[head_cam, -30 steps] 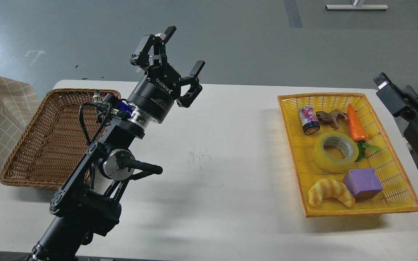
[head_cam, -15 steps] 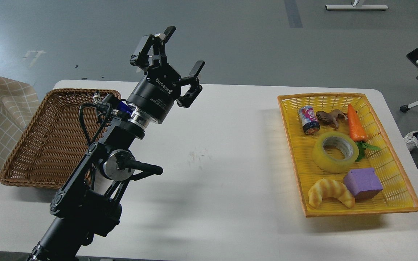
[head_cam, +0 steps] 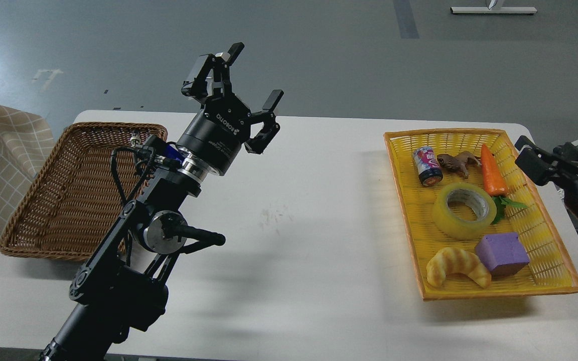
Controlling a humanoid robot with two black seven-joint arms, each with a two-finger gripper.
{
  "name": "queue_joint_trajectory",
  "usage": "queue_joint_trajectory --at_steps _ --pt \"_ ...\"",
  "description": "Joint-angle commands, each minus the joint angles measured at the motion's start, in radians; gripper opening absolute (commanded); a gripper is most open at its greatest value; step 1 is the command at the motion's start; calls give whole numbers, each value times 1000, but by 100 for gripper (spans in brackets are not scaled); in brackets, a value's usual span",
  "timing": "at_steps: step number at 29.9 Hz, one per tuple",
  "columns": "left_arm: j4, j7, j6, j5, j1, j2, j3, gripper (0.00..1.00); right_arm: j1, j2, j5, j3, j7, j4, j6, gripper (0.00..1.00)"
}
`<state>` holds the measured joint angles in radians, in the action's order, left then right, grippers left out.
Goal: Place and transfer tape with both arms
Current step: 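Reach the right gripper into the tray and grasp the tape roll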
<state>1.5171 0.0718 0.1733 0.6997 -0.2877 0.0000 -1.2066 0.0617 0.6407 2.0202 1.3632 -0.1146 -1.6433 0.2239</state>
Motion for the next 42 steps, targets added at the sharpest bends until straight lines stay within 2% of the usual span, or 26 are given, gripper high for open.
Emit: queue_joint_trajectory --at_steps 1,7,13,26,32,38,42 --pt "0 -1 0 0 1 0 1 100 49 -21 3 -38 -2 8 87 91" --pt "-2 -1 -2 1 8 0 1 100 107 -72 15 -73 -8 26 152 91" --pt "-3 -1 -2 0 9 0 1 100 155 -90 60 -156 -25 141 152 96" --pt "-5 -1 -2 0 4 0 -4 100 187 -168 60 -188 -30 163 161 98" --pt "-9 -1 -2 -3 10 0 -13 100 198 -202 63 -188 -31 189 160 96" --pt "-8 -3 2 -2 9 0 -11 100 198 -204 63 -191 -33 197 160 84" --pt "-8 -1 2 -2 9 0 -10 100 198 -205 61 -217 -33 207 160 84"
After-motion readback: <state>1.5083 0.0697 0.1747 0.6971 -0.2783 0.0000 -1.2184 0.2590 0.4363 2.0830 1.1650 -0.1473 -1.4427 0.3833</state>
